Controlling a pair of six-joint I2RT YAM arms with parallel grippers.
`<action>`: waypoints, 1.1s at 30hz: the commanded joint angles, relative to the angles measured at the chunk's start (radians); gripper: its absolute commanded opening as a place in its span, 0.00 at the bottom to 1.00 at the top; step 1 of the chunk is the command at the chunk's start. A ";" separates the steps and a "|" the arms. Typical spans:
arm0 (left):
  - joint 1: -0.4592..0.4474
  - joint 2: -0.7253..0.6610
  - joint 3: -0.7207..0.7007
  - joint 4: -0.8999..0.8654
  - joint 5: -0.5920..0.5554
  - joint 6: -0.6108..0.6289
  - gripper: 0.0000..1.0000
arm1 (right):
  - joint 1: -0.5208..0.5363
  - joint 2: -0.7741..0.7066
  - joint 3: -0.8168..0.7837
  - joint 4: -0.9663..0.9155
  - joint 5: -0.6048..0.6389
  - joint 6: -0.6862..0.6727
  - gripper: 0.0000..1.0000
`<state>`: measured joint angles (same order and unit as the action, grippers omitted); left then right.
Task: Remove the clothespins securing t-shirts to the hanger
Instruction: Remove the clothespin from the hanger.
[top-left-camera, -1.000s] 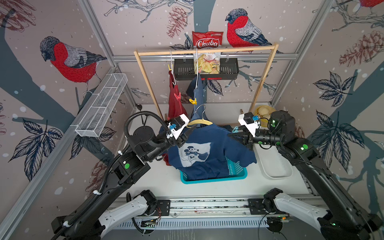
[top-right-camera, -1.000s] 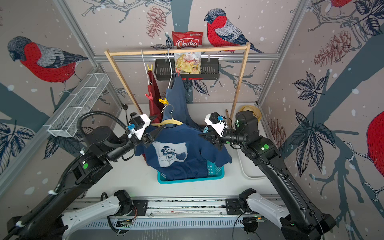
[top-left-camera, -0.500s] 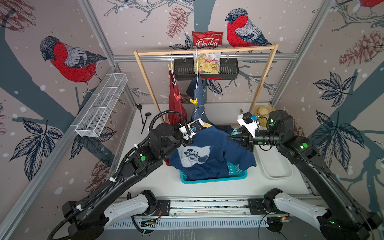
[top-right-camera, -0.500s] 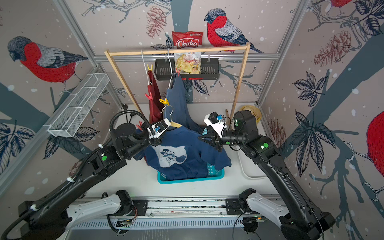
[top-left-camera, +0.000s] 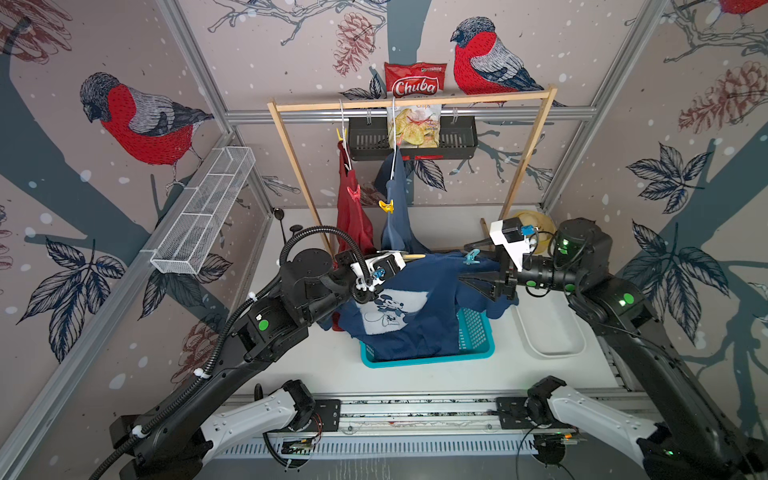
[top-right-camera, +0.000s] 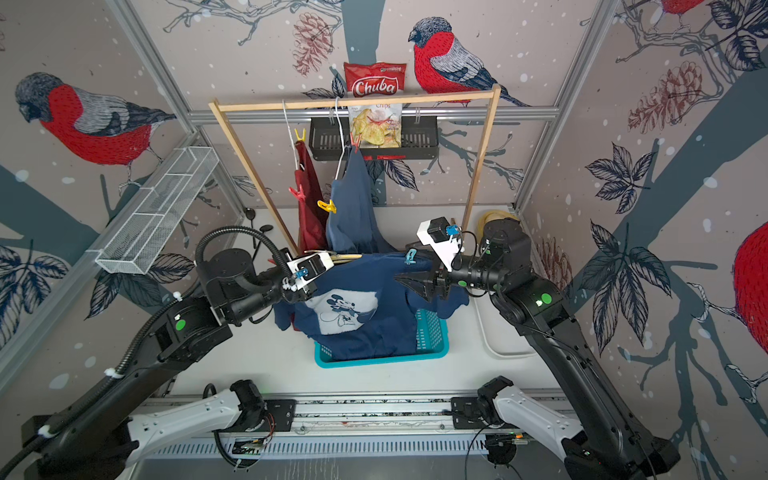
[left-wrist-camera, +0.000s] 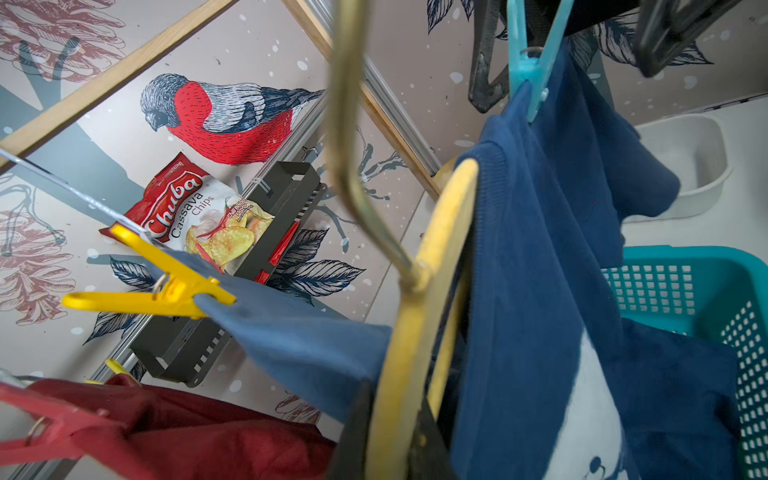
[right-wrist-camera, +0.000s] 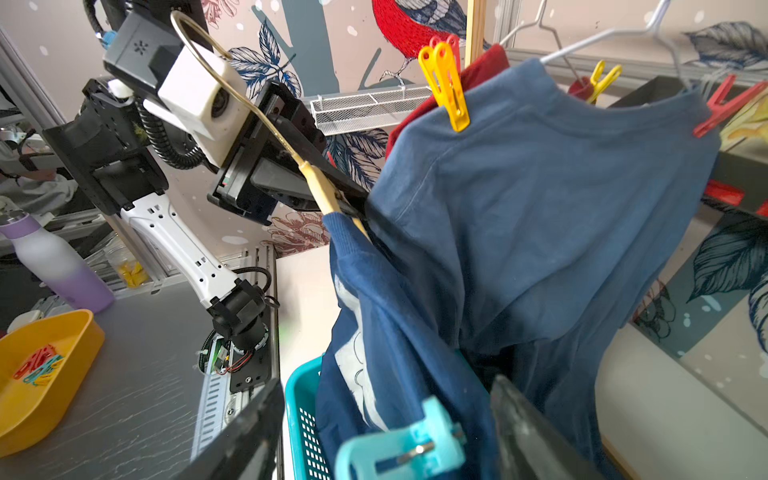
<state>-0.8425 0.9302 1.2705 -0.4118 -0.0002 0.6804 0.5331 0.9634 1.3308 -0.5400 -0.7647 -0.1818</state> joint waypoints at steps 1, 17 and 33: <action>0.005 0.022 0.106 -0.059 0.047 -0.047 0.00 | -0.005 -0.008 0.046 -0.065 0.025 -0.021 0.80; 0.073 0.084 0.238 -0.278 0.267 -0.111 0.00 | -0.031 0.003 0.144 -0.042 -0.119 0.046 0.84; 0.105 0.194 0.394 -0.503 0.477 -0.113 0.00 | -0.060 0.053 0.250 -0.211 -0.060 -0.150 0.84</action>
<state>-0.7414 1.1133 1.6333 -0.8768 0.3801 0.5732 0.4774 1.0031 1.5696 -0.7288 -0.8028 -0.2680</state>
